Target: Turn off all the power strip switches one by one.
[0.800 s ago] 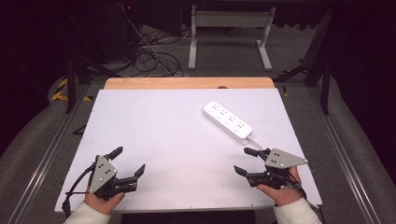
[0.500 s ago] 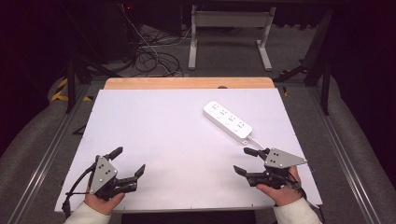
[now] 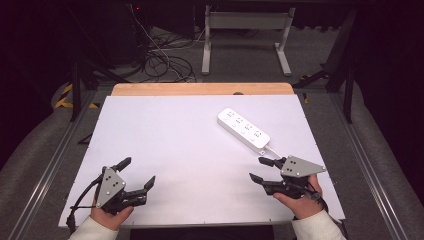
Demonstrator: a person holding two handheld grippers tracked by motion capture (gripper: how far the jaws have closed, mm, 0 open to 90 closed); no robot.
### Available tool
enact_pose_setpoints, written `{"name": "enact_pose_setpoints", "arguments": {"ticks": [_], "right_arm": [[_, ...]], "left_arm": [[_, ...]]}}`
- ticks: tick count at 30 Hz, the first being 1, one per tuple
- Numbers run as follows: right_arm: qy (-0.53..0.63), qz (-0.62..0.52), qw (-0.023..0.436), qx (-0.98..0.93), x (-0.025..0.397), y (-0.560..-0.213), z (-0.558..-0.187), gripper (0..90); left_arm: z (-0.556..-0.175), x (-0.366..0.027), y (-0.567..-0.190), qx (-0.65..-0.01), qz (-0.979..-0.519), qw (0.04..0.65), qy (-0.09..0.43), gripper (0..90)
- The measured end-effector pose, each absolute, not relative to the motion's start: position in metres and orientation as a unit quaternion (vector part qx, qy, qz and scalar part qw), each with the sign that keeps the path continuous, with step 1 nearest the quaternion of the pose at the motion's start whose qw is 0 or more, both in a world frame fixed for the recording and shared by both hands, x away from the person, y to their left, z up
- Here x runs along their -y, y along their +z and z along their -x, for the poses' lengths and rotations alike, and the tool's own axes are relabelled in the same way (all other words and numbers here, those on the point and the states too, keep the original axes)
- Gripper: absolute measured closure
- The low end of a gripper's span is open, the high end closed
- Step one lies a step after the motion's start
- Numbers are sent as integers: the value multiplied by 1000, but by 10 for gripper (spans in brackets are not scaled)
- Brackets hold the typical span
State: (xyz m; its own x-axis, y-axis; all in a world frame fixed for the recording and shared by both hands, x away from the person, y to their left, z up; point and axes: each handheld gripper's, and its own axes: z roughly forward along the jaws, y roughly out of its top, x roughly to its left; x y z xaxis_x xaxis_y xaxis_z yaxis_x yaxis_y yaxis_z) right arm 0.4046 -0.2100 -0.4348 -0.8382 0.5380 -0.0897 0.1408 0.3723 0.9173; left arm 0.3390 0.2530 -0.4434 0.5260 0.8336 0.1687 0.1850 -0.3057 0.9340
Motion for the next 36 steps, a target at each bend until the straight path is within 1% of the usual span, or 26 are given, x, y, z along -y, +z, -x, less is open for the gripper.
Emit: {"name": "enact_pose_setpoints", "arguments": {"ticks": [5, 7, 19, 23, 30, 36], "right_arm": [[519, -216, 168, -810, 207, -427, -416, 427], [517, -218, 178, -809, 207, -424, -421, 428], [516, -235, 175, -805, 201, -410, -445, 453], [519, -239, 182, -800, 201, -407, -451, 456], [518, -248, 188, -797, 202, -408, -463, 458], [507, -259, 200, -798, 203, -410, -473, 478]], "left_arm": [[-338, -252, -443, -346, -733, 474, 343, 117], [-338, -252, -443, -344, -733, 475, 343, 117], [-339, -251, -444, -343, -735, 475, 341, 118], [-339, -251, -444, -341, -736, 473, 344, 118], [-340, -251, -444, -342, -738, 471, 341, 118], [-340, -252, -444, -340, -738, 470, 343, 118]]}}
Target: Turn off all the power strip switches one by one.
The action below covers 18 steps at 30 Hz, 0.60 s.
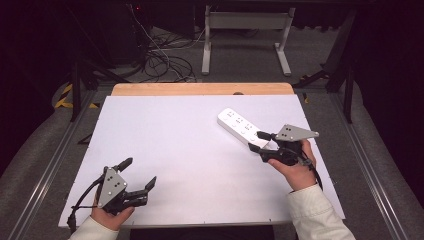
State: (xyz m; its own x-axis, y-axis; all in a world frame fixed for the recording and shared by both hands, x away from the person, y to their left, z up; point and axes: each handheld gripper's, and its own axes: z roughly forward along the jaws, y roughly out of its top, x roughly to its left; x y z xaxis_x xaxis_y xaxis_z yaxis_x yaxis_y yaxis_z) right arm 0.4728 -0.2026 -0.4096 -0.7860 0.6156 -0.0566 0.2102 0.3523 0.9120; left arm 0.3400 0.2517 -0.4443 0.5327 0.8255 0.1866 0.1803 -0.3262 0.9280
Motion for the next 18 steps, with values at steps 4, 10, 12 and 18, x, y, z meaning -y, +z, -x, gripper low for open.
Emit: {"name": "enact_pose_setpoints", "arguments": {"ticks": [4, 10, 12, 18], "right_arm": [[502, -267, 203, -797, 204, -412, -480, 504], [490, -287, 202, -798, 206, -416, -490, 590], [490, -292, 199, -797, 206, -417, -492, 634], [463, -303, 209, -806, 205, -424, -503, 816]], "left_arm": [[-339, -251, -444, -341, -738, 472, 341, 118], [-340, -252, -444, -341, -738, 472, 341, 118], [-340, -252, -444, -341, -738, 472, 341, 118], [-339, -252, -444, -341, -738, 472, 342, 118]]}}
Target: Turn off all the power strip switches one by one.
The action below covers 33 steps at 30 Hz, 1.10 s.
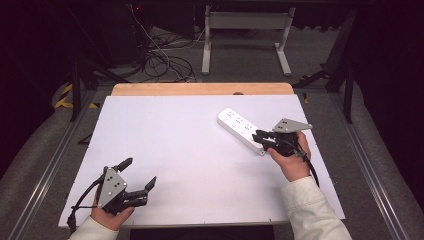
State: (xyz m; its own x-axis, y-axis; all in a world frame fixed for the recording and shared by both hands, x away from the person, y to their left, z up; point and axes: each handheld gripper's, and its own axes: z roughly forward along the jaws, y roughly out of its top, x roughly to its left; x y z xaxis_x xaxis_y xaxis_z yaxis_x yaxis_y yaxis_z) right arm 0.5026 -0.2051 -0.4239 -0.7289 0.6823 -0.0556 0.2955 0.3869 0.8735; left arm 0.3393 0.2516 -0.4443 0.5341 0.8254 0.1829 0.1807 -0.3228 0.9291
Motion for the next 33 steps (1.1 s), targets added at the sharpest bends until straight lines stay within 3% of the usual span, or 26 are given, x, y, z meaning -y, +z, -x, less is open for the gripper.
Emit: {"name": "enact_pose_setpoints", "arguments": {"ticks": [2, 33], "right_arm": [[454, -313, 213, -807, 206, -427, -506, 900], [386, -352, 203, -828, 192, -462, -543, 900]], "left_arm": [[-339, -251, -445, -341, -738, 472, 340, 118], [-340, -252, -445, -341, -740, 468, 342, 118]]}}
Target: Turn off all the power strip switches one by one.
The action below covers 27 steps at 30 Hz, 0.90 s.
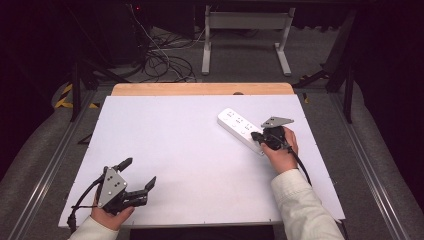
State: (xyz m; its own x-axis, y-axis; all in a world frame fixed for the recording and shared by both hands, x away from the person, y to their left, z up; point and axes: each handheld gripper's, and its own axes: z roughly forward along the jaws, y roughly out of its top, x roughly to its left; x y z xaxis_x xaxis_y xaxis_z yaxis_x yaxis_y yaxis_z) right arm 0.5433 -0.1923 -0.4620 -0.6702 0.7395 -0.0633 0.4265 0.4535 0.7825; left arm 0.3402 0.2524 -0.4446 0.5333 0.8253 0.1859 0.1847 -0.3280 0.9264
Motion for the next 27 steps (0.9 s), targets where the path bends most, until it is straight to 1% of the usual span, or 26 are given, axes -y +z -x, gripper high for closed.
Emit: {"name": "enact_pose_setpoints", "arguments": {"ticks": [6, 8, 13, 16, 19, 27], "right_arm": [[382, -355, 205, -828, 192, -464, -544, 900], [373, -353, 218, -830, 191, -464, -544, 900], [366, -346, 229, -833, 188, -465, -542, 900], [376, -342, 213, -835, 186, -465, -541, 900], [367, -342, 221, -836, 183, -464, -541, 900], [369, -348, 217, -834, 185, -464, -541, 900]], "left_arm": [[-340, -252, -445, -341, -739, 469, 343, 118], [-340, -252, -445, -341, -739, 470, 343, 118], [-340, -252, -444, -339, -739, 469, 344, 118], [-340, -252, -445, -340, -739, 469, 343, 118], [-340, -253, -444, -339, -739, 469, 344, 118], [-340, -253, -444, -340, -740, 470, 342, 118]]}}
